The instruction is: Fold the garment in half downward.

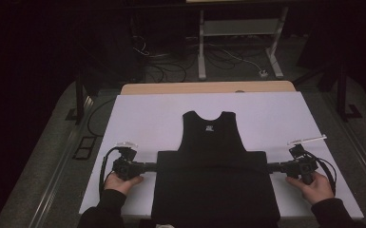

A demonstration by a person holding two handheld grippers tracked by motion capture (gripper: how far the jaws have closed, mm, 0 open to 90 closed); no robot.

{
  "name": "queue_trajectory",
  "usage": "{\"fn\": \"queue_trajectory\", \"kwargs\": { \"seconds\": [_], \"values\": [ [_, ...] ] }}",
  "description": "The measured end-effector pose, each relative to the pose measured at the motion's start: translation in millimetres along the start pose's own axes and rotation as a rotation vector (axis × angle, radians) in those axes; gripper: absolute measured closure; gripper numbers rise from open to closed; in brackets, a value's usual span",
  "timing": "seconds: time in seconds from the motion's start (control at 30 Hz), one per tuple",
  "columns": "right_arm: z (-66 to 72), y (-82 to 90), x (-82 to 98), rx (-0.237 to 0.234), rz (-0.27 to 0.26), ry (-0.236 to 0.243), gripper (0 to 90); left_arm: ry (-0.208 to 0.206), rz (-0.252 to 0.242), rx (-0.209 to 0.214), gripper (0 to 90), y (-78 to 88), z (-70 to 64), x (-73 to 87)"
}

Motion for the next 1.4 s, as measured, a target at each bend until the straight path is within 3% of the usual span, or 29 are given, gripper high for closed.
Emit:
{"fn": "queue_trajectory", "kwargs": {
  "seconds": [0.1,0.2,0.3,0.43,0.6,0.67,0.8,0.87,1.0,1.13,1.4],
  "values": [
    [0.4,-0.4,0.3,0.009,-0.006,0.005,79.4,-0.02,0.004,-0.003,83.3,-1.7,-1.9,0.4],
    [0.2,0.7,0.5,0.054,-0.027,0.043,67.6,-0.038,0.005,-0.006,71.0,-2.6,-3.5,0.4],
    [1.1,2.0,-0.7,0.062,-0.05,0.05,58.4,-0.041,-0.007,0.007,58.9,-2.1,-5.2,-1.3],
    [2.2,3.0,-2.3,0.057,-0.066,0.055,43.9,-0.05,-0.047,0.03,40.7,1.2,-6.3,-5.4],
    [4.3,6.7,-5.6,0.029,-0.101,0.065,26.5,-0.047,-0.086,0.02,22.7,4.5,-3.6,-10.6],
    [4.7,8.3,-7.3,0.025,-0.115,0.066,18.3,-0.051,-0.089,0.02,15.3,4.7,-3.5,-12.0],
    [5.0,11.5,-9.0,0.021,-0.133,0.075,11.4,-0.083,-0.078,0.03,8.1,3.0,-7.4,-13.3],
    [5.5,12.3,-9.5,0.025,-0.137,0.079,2.6,-0.091,-0.068,0.028,1.6,1.1,-8.3,-14.3],
    [5.0,13.5,-12.1,0.028,-0.145,0.097,0.0,-0.112,-0.064,0.03,0.0,-0.5,-7.6,-17.9],
    [3.6,15.2,-18.6,0.035,-0.161,0.114,0.0,-0.119,-0.109,0.035,0.0,0.7,-7.6,-30.4],
    [3.3,18.1,-34.3,0.056,-0.182,0.152,0.0,-0.161,-0.124,0.004,0.0,4.7,-7.9,-41.7]
  ]
}}
Point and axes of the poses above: each handheld gripper's, and its own axes: y roughly backward along the jaws, x roughly out of its underside, z roughly to its left, the point moved 6 cm from there along -y, roughly forward along the jaws, and after that the axes turned 4 degrees about -z, right-handed, at the moved point
